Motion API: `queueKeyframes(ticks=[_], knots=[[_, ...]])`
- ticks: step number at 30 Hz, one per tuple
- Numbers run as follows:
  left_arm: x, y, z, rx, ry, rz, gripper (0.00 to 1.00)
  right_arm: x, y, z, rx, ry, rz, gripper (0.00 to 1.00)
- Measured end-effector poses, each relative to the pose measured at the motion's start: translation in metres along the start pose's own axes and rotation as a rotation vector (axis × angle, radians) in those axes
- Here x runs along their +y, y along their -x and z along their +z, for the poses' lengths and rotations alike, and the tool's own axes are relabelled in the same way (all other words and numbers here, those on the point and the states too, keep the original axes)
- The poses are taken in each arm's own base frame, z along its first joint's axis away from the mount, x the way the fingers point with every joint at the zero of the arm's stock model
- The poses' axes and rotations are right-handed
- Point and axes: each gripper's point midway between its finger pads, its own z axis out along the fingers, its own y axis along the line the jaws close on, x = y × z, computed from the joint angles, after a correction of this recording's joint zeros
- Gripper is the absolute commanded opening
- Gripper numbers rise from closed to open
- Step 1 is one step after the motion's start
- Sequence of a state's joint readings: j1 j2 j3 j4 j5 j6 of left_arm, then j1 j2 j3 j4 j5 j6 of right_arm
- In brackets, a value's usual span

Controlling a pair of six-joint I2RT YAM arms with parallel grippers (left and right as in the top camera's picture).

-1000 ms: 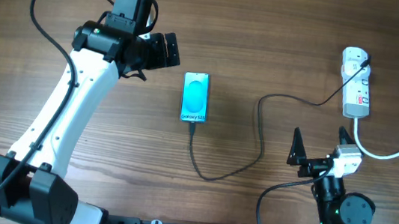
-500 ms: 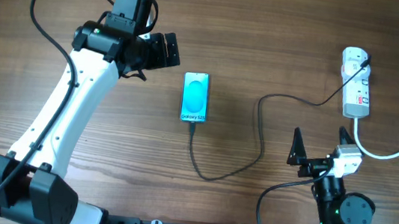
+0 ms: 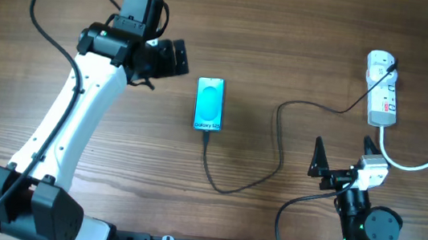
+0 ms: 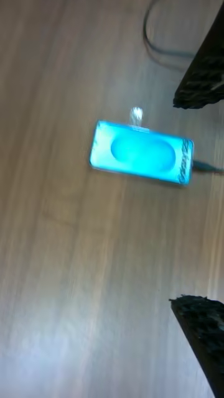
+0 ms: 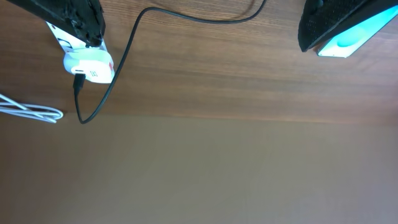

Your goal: Plug charger to phone and switch on socket

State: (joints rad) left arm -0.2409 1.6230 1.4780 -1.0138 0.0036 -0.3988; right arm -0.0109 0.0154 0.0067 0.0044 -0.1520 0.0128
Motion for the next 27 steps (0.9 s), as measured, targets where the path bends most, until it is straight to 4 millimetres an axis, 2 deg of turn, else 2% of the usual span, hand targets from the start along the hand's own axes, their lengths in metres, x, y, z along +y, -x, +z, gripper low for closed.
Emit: queueKeyframes(ticks=[2,4,7,10,12,15,16,20,22,24,27], knots=[[0.004,-0.001,-0.005,-0.018,0.012,0.0,1.0,0.0,0.0,0.0,0.0,0.0,0.0,1.0],[0.01,-0.008,-0.024,-0.082,-0.005,-0.001,1.0,0.0,0.0,0.0,0.0,0.0,0.0,1.0],[0.013,-0.013,-0.038,-0.199,-0.063,-0.002,1.0,0.0,0.0,0.0,0.0,0.0,0.0,1.0],[0.032,-0.051,-0.043,-0.201,-0.065,-0.002,1.0,0.0,0.0,0.0,-0.002,0.0,0.0,0.99],[0.037,-0.061,-0.054,-0.226,-0.078,-0.003,1.0,0.0,0.0,0.0,-0.002,0.0,0.0,1.0],[0.04,-0.068,-0.087,-0.345,-0.135,0.014,1.0,0.0,0.0,0.0,-0.001,0.0,-0.001,1.0],[0.043,-0.075,-0.091,-0.369,-0.143,0.029,1.0,0.0,0.0,0.0,-0.002,0.0,0.0,1.0],[0.056,-0.102,-0.088,-0.42,-0.164,0.067,1.0,0.0,0.0,0.0,-0.002,0.0,0.0,1.0],[0.062,-0.123,-0.074,-0.403,-0.188,0.075,1.0,0.0,0.0,0.0,-0.002,0.0,-0.001,1.0],[0.07,-0.13,-0.073,-0.424,-0.197,0.055,1.0,0.0,0.0,0.0,-0.002,0.0,-0.001,1.0],[0.078,-0.131,-0.079,-0.466,-0.212,0.015,1.0,0.0,0.0,0.0,-0.002,0.0,0.0,1.0]])
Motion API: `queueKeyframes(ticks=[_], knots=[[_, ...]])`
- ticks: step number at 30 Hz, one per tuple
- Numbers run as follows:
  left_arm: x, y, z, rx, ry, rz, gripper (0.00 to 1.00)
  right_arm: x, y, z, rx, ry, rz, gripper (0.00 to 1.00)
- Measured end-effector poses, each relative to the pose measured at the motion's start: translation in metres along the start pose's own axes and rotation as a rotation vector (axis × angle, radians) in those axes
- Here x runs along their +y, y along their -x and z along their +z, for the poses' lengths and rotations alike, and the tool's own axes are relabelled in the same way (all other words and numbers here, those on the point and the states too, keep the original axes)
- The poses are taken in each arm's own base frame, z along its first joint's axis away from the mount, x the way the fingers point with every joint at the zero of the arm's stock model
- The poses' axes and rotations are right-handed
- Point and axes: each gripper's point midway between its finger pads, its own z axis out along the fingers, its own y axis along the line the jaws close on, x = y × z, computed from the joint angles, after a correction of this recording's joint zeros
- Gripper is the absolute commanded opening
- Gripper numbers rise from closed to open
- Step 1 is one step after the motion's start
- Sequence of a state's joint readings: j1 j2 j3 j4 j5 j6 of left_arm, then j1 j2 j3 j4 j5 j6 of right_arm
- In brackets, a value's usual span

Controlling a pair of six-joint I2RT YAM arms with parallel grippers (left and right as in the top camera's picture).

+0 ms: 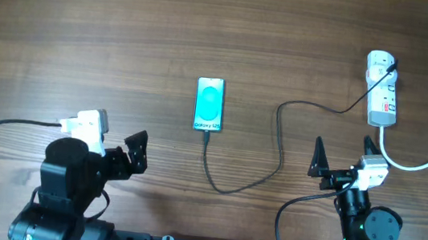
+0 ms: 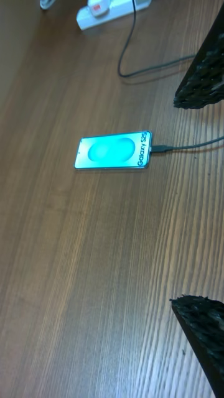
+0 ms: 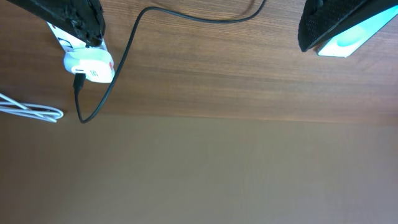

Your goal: Plug charger to phone and switch on socket

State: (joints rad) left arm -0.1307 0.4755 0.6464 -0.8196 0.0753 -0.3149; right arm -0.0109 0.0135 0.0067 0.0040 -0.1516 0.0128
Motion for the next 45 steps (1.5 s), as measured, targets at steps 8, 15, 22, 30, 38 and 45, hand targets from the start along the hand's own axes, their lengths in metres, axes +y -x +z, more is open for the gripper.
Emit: queueKeyframes(ticks=[8,15,22,30,38,45], knots=[[-0.006,0.012,0.013,-0.242,-0.128,0.027,1.0,0.0,0.0,0.0,0.0,0.0,0.0,1.0],[-0.005,0.02,0.021,-0.467,-0.215,0.053,1.0,0.0,0.0,0.0,0.0,0.0,0.0,1.0],[-0.001,0.038,0.008,-0.664,-0.236,0.07,1.0,0.0,0.0,0.0,0.0,0.0,0.0,1.0],[-0.002,0.043,0.007,-0.759,-0.251,0.119,1.0,0.0,0.0,0.0,0.0,0.0,0.0,1.0],[0.026,0.01,0.041,-0.577,-0.125,0.117,1.0,0.0,0.0,0.0,0.0,0.0,0.0,1.0],[0.037,0.013,0.04,-0.596,-0.028,0.218,1.0,0.0,0.0,0.0,0.0,0.0,0.0,1.0]])
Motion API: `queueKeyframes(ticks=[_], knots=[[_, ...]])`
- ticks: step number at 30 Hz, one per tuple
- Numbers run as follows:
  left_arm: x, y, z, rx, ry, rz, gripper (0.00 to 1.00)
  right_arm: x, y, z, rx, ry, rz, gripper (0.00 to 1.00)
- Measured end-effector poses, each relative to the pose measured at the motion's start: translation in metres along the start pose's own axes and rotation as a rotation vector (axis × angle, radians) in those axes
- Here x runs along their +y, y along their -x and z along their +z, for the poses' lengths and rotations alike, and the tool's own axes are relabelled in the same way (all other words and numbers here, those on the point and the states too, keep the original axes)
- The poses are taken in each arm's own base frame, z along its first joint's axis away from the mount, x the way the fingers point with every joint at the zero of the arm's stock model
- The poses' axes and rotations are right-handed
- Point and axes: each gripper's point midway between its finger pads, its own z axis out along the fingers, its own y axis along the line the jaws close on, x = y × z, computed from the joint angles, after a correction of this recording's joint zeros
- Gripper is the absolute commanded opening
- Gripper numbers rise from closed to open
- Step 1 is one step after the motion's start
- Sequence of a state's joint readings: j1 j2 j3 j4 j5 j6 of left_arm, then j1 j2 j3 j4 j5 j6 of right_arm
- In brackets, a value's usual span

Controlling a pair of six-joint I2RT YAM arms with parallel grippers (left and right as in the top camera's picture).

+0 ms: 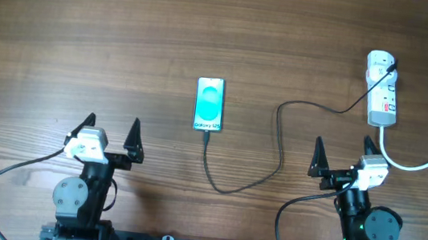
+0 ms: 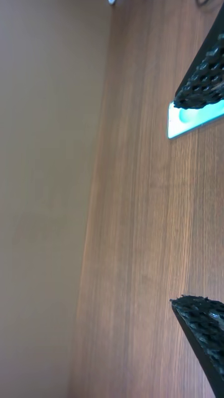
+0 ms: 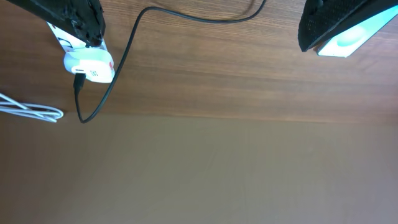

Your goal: Plug charger to phone and switch on socket

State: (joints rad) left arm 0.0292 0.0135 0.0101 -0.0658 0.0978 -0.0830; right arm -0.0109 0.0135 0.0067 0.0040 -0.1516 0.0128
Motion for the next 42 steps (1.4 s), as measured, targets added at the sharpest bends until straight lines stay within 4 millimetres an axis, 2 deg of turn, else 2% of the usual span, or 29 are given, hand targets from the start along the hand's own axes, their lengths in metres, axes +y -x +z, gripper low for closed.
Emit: queueKeyframes(ticks=[8,42], knots=[[0.0058,0.0001,-0.0001,-0.001,0.034,0.056,1.0,0.0,0.0,0.0,0.0,0.0,0.0,1.0],[0.0059,0.0001,-0.0001,-0.001,0.034,0.057,1.0,0.0,0.0,0.0,0.0,0.0,0.0,1.0]])
